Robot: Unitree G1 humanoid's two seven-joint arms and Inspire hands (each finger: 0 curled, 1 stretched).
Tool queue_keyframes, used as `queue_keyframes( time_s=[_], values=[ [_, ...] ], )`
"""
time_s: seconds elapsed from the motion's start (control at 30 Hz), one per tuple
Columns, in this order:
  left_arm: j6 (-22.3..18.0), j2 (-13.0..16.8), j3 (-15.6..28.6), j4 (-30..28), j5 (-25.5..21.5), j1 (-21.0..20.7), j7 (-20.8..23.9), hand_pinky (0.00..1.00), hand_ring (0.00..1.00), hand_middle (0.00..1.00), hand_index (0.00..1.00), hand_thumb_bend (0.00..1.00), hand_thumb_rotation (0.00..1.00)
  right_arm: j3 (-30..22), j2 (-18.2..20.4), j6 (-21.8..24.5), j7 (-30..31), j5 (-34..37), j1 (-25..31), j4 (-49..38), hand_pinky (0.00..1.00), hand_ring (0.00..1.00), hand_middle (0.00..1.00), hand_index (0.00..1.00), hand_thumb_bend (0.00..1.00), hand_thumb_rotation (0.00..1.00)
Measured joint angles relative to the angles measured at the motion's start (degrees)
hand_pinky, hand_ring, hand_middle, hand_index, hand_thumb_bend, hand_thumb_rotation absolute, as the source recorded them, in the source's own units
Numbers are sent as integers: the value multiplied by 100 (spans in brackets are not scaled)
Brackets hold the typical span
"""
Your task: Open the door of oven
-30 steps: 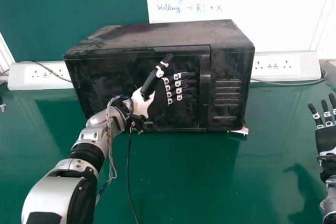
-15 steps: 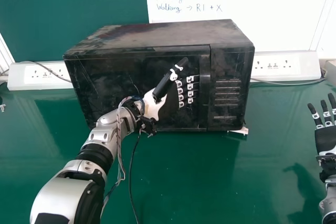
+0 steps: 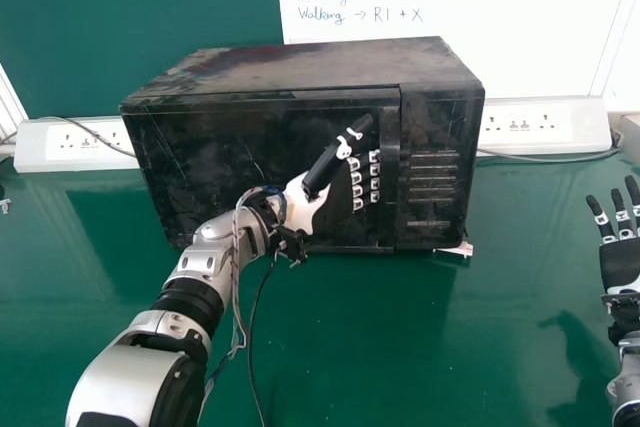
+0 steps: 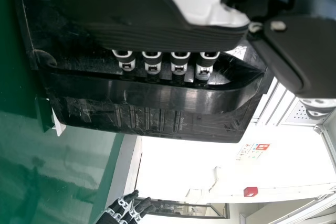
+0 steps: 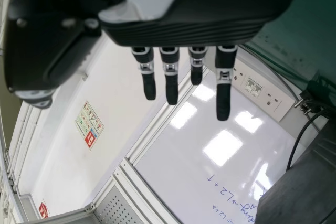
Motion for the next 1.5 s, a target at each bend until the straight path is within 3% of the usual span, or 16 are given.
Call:
queue_keyframes(
  time_s=[0.73, 1.17, 1.4, 1.5],
  values=[
    [66, 28, -124, -24, 21, 2, -348, 55, 79, 88, 90, 90, 90, -3, 2, 2, -16, 1, -20, 0, 96, 100, 100, 94, 100, 89],
    [122, 48, -126, -23, 21, 1, -478, 51, 77, 86, 90, 91, 89, -2, 3, 1, -44, 0, -23, 0, 88, 99, 100, 92, 100, 89],
    [171, 68, -125, -23, 19, 0, -503, 51, 76, 86, 89, 91, 89, -2, 3, 5, -66, 1, -23, 0, 90, 100, 100, 93, 100, 87],
    [171, 75, -125, -25, 19, 0, -508, 51, 76, 85, 89, 91, 90, -4, 3, 18, -67, 2, -24, 0, 86, 98, 99, 92, 100, 87]
  ],
)
